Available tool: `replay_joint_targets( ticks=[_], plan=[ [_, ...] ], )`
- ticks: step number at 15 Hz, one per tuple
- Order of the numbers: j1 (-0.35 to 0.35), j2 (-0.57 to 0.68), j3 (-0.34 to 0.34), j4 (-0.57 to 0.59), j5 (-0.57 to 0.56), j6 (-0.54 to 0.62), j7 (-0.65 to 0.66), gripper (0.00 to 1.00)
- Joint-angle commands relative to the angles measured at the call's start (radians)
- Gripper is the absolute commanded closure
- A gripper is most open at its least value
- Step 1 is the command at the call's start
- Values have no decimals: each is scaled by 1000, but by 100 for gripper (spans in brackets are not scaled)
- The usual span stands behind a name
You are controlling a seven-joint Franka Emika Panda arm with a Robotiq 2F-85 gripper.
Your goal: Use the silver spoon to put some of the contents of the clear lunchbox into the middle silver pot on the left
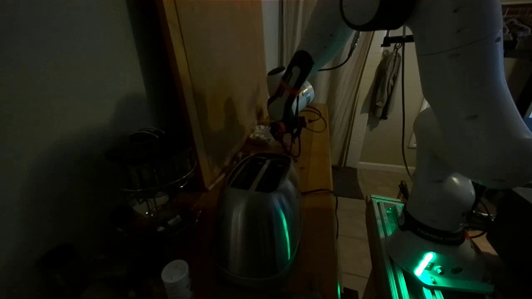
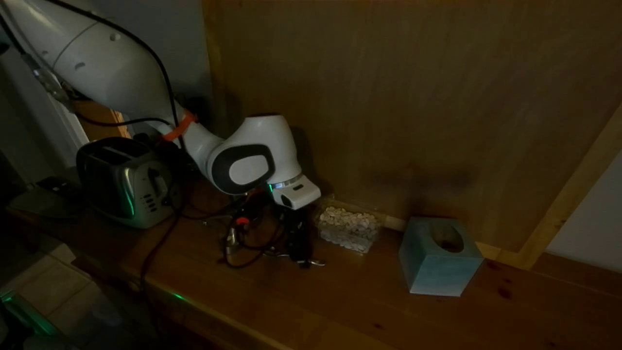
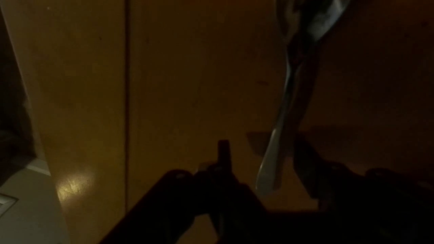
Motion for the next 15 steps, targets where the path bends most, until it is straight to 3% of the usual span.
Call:
replay_joint_targets(
  ticks=[1, 4, 8, 11, 15],
  plan=[
    [-21, -74, 12, 6, -71, -32, 9, 15],
    [-32, -133, 21, 20, -111, -80, -11, 0],
    [-66, -203, 56, 54, -184, -206, -29, 0],
    [-124, -266, 124, 73, -209, -295, -82, 0],
    [-243, -360, 262, 81, -148, -386, -323, 0]
  ],
)
